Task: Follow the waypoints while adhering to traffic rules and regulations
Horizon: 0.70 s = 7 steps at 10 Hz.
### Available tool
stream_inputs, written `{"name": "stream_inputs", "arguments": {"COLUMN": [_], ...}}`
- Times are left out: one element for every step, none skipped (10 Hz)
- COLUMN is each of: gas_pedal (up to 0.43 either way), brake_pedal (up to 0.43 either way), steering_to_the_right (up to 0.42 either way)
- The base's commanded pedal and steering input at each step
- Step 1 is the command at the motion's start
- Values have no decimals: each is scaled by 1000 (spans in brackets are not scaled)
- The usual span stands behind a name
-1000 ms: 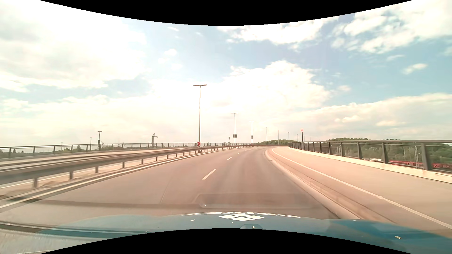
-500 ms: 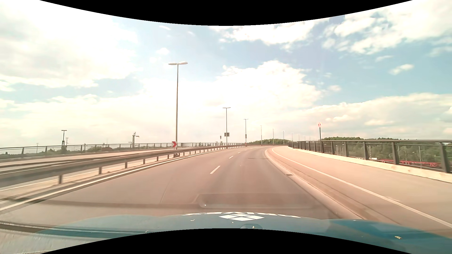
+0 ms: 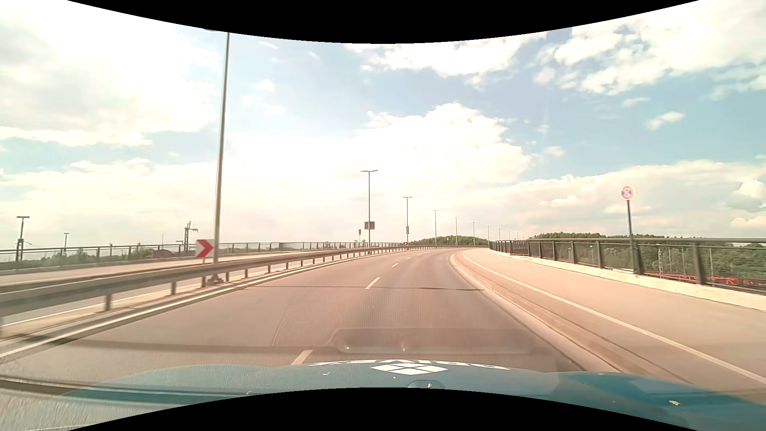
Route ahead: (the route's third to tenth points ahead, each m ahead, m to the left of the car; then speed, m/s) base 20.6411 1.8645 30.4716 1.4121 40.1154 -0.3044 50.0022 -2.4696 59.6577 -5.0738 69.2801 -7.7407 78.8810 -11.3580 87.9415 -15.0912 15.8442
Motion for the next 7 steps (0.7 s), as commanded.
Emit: {"name": "stream_inputs", "arguments": {"gas_pedal": [280,268,268,260,260,260,260], "brake_pedal": [0,0,0,0,0,0,0], "steering_to_the_right": [23,23,24,24,24,24,24]}}
